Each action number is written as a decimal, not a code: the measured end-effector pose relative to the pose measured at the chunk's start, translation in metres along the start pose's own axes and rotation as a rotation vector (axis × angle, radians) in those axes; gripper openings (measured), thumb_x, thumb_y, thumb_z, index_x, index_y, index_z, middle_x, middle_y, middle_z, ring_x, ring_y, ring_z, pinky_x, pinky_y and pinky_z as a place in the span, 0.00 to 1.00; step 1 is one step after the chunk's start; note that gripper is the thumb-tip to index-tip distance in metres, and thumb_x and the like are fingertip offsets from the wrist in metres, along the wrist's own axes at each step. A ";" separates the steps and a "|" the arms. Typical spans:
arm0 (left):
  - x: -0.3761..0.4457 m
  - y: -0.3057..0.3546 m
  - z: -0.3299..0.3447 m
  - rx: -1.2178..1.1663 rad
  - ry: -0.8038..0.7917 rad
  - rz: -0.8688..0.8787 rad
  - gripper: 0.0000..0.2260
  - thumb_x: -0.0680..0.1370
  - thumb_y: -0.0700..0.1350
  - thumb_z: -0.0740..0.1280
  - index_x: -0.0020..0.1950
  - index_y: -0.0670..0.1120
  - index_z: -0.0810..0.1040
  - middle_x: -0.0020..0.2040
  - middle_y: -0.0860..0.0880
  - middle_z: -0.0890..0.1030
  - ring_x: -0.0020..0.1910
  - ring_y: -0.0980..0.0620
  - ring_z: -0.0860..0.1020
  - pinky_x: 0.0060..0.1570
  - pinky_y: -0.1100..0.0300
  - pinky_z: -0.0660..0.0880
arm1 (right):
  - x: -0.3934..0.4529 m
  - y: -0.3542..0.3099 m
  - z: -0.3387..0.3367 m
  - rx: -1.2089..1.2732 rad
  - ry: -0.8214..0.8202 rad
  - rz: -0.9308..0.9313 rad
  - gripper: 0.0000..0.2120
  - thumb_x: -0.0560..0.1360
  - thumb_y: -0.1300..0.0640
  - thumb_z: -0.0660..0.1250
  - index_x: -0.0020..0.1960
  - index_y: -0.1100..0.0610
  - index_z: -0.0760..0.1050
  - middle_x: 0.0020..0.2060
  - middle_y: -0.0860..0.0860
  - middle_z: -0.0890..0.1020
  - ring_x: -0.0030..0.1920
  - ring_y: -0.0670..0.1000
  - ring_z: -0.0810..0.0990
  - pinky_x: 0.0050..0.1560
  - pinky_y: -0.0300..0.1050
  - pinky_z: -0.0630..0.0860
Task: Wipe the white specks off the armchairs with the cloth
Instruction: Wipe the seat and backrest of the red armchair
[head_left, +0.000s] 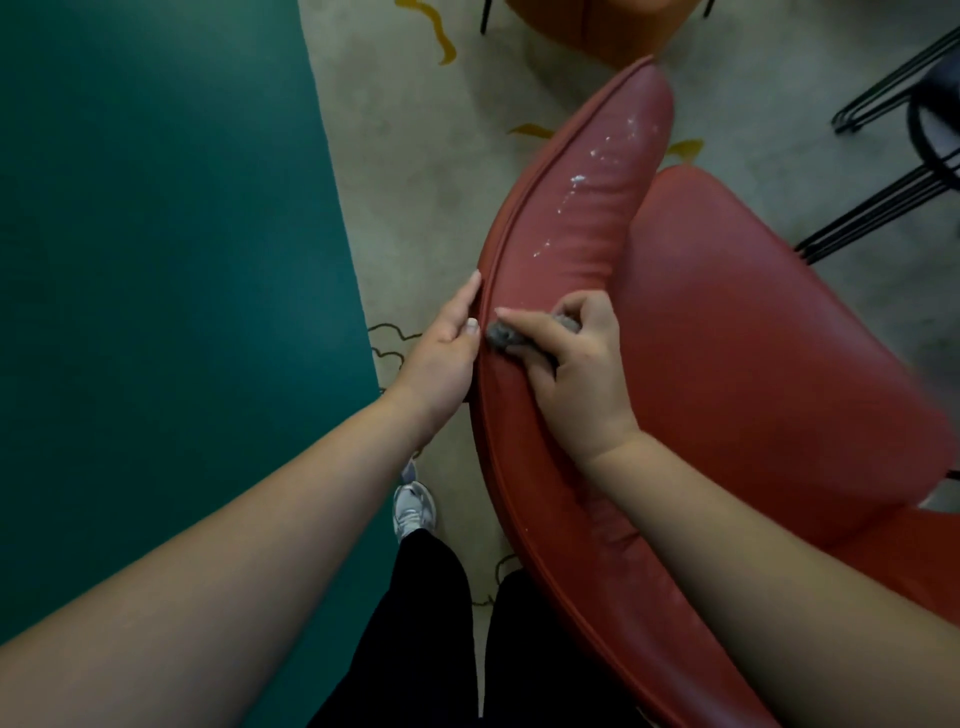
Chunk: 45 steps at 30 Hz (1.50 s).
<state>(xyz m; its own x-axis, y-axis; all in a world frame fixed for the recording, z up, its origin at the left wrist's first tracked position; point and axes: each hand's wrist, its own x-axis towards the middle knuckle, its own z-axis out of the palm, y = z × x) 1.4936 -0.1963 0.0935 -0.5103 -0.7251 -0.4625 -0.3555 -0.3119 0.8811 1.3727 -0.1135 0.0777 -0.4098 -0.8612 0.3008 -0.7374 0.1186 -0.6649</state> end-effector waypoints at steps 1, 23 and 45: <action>0.003 0.002 -0.002 -0.008 -0.017 -0.005 0.22 0.83 0.38 0.54 0.76 0.55 0.61 0.71 0.47 0.71 0.64 0.54 0.73 0.61 0.62 0.70 | 0.014 0.003 0.006 -0.027 0.046 0.028 0.13 0.72 0.56 0.69 0.56 0.50 0.82 0.46 0.57 0.70 0.46 0.59 0.74 0.52 0.56 0.74; 0.070 0.037 -0.012 0.135 -0.175 0.024 0.23 0.84 0.39 0.53 0.77 0.57 0.58 0.68 0.56 0.67 0.60 0.66 0.70 0.55 0.74 0.67 | 0.049 0.013 0.015 -0.021 0.148 0.210 0.15 0.73 0.53 0.66 0.59 0.49 0.81 0.48 0.55 0.69 0.48 0.55 0.73 0.56 0.51 0.74; 0.119 0.067 0.033 0.593 0.127 0.080 0.21 0.84 0.47 0.52 0.76 0.62 0.58 0.68 0.46 0.74 0.63 0.43 0.72 0.56 0.57 0.65 | 0.119 0.069 0.020 0.039 0.288 0.292 0.16 0.73 0.57 0.68 0.60 0.51 0.80 0.47 0.53 0.67 0.48 0.50 0.70 0.59 0.46 0.72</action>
<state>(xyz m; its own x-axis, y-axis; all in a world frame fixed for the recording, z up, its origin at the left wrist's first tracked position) 1.3836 -0.2831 0.0941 -0.4689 -0.8113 -0.3492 -0.7137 0.1151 0.6909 1.2842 -0.2179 0.0541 -0.7364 -0.6198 0.2713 -0.5494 0.3137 -0.7744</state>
